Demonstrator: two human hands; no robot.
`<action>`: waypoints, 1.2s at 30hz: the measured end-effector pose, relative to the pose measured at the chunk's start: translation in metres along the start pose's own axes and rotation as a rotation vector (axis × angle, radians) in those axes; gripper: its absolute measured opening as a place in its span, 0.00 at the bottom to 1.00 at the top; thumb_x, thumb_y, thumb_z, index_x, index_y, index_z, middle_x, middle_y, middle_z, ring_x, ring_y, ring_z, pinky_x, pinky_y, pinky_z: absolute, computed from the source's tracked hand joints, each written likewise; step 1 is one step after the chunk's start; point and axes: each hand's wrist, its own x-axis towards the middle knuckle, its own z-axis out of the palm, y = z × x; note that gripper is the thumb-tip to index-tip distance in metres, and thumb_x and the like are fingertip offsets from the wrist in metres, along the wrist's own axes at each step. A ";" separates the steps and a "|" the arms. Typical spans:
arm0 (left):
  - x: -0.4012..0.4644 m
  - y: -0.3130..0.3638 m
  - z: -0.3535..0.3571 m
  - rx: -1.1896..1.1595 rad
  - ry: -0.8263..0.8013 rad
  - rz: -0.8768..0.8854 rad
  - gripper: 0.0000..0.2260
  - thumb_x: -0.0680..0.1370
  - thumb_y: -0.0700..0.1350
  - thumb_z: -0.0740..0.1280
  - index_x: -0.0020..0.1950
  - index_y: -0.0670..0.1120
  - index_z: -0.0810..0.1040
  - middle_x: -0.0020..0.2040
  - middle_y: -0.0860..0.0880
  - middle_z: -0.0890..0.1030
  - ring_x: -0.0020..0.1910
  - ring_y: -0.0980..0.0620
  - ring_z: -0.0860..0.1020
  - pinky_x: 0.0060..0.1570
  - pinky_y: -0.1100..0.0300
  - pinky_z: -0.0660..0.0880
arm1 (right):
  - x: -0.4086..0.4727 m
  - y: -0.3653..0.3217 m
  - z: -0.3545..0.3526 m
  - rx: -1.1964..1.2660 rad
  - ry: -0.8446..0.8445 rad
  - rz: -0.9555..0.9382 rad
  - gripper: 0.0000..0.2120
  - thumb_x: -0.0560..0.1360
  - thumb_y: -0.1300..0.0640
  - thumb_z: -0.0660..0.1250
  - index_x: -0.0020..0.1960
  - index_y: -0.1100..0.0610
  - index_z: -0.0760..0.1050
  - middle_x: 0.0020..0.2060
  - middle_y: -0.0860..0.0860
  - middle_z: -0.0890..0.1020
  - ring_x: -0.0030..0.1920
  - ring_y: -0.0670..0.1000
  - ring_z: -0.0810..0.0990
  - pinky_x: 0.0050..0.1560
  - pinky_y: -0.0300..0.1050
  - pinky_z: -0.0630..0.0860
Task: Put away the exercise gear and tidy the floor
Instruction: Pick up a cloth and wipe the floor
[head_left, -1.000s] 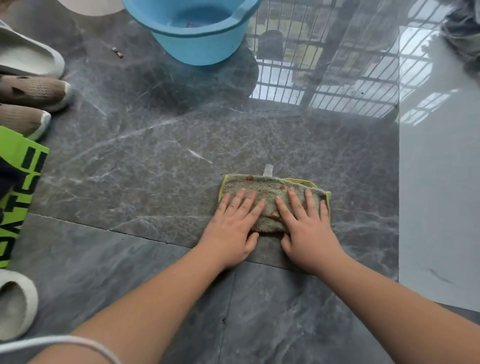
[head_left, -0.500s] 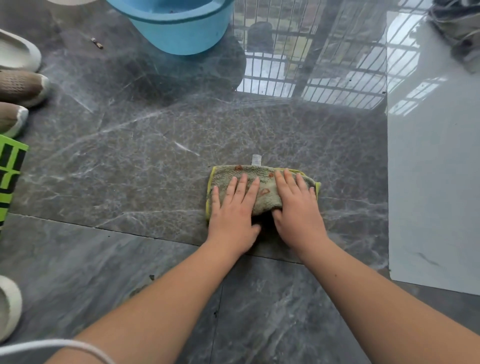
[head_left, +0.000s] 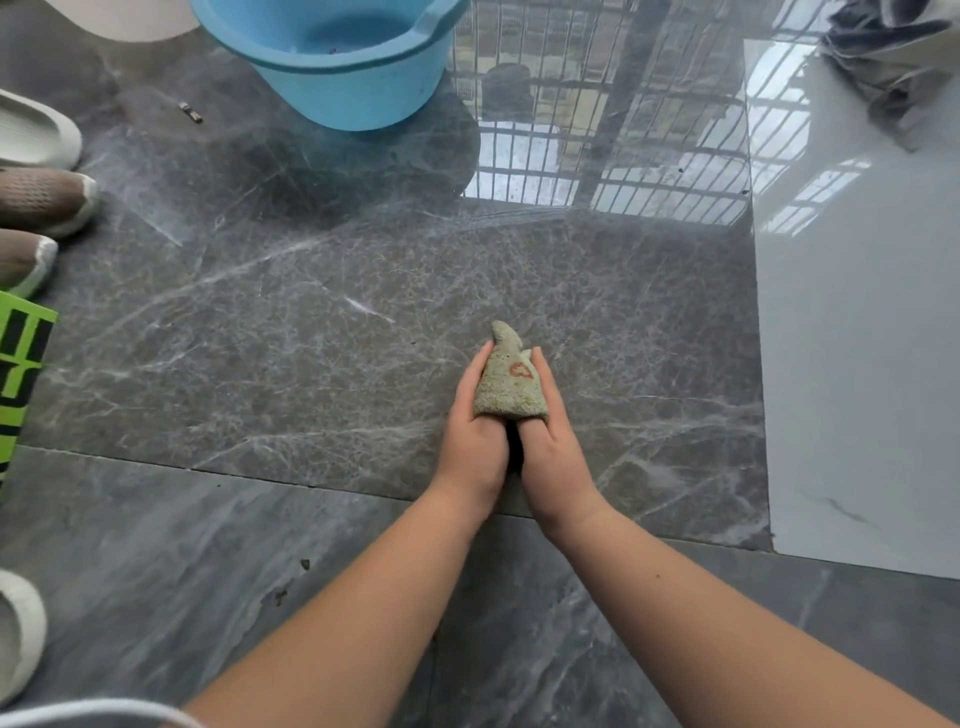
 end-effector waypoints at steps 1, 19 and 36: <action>0.000 0.003 0.001 -0.043 -0.001 -0.028 0.27 0.73 0.37 0.59 0.70 0.53 0.73 0.68 0.45 0.77 0.67 0.43 0.75 0.69 0.41 0.69 | -0.002 -0.001 0.002 0.025 -0.006 -0.005 0.30 0.79 0.61 0.55 0.79 0.47 0.54 0.70 0.36 0.63 0.63 0.23 0.63 0.63 0.23 0.61; -0.116 0.159 0.091 0.085 -0.181 -0.201 0.30 0.75 0.43 0.60 0.78 0.52 0.62 0.67 0.50 0.78 0.63 0.55 0.77 0.53 0.63 0.76 | -0.082 -0.181 -0.033 0.425 0.083 0.276 0.26 0.74 0.50 0.59 0.72 0.54 0.70 0.66 0.52 0.78 0.66 0.50 0.76 0.69 0.53 0.71; -0.415 0.560 0.304 0.416 -0.458 -0.276 0.28 0.79 0.67 0.56 0.73 0.54 0.71 0.73 0.56 0.71 0.73 0.61 0.65 0.74 0.53 0.59 | -0.355 -0.617 -0.194 0.897 -0.176 0.289 0.40 0.62 0.44 0.82 0.68 0.60 0.75 0.67 0.60 0.76 0.69 0.57 0.73 0.71 0.56 0.65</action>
